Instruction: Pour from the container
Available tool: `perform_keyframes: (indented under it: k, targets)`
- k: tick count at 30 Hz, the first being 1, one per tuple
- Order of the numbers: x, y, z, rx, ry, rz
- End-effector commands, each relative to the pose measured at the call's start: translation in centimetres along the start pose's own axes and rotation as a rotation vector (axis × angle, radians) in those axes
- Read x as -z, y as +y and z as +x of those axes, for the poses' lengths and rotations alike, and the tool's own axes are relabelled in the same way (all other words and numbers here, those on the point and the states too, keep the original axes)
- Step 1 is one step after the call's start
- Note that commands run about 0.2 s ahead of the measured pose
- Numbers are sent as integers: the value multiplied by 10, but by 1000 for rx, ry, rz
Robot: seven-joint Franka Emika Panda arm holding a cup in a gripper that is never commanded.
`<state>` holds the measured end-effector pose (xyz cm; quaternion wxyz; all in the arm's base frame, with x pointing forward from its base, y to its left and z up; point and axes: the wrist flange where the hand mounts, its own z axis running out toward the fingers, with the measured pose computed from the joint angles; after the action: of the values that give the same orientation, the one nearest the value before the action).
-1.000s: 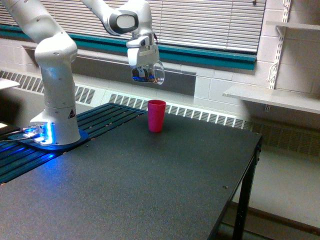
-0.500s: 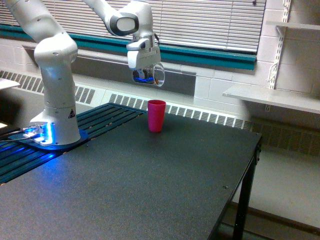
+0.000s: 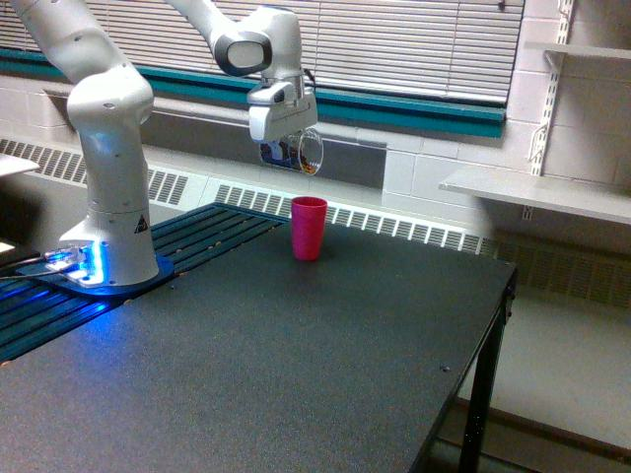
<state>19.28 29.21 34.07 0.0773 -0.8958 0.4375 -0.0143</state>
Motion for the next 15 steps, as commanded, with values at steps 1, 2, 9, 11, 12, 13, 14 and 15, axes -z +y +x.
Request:
perform_keyframes:
  k: [1,2,9,11,12,13,14,15]
  targets:
    - [1,-2,-8,28,-30,12]
    - [1,-2,-10,31,-38,14]
    - [0,-4,-20,36,-82,19]
    - [-1,-4,-23,35,-92,19]
    - [-2,-4,-24,36,-95,17]
    - [-2,-4,-24,35,-97,16]
    - [-3,-4,-24,32,-98,14]
    - [-4,-4,-24,29,-99,13]
